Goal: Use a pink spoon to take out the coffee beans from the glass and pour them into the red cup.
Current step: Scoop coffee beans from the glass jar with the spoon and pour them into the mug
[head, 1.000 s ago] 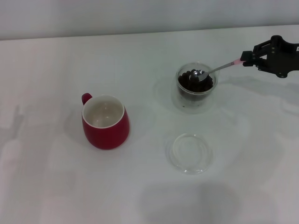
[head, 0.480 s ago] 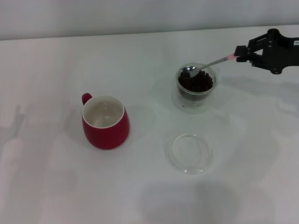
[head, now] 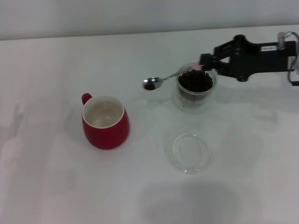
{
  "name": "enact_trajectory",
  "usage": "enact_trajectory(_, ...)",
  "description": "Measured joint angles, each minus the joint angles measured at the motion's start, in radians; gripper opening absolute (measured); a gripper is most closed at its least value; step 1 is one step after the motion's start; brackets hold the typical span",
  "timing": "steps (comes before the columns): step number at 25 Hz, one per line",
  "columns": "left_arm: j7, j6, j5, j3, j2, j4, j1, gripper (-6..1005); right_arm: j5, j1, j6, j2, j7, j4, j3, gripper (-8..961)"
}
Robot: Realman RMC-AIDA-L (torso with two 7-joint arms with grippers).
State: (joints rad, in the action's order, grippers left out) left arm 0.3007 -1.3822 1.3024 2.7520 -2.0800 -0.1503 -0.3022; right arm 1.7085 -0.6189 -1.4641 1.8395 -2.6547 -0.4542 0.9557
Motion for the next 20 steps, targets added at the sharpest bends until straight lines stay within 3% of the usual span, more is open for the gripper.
enact_trajectory(7,0.0,0.0,0.0,0.0,0.0,0.0,-0.002,893,0.003,-0.017,0.011,0.071,0.01,-0.082,0.055,138)
enact_trajectory(20,0.0,0.0,0.0,0.0,-0.002,0.0,-0.009,892,0.005,-0.021,0.113,0.148,0.156,-0.104,0.109,138)
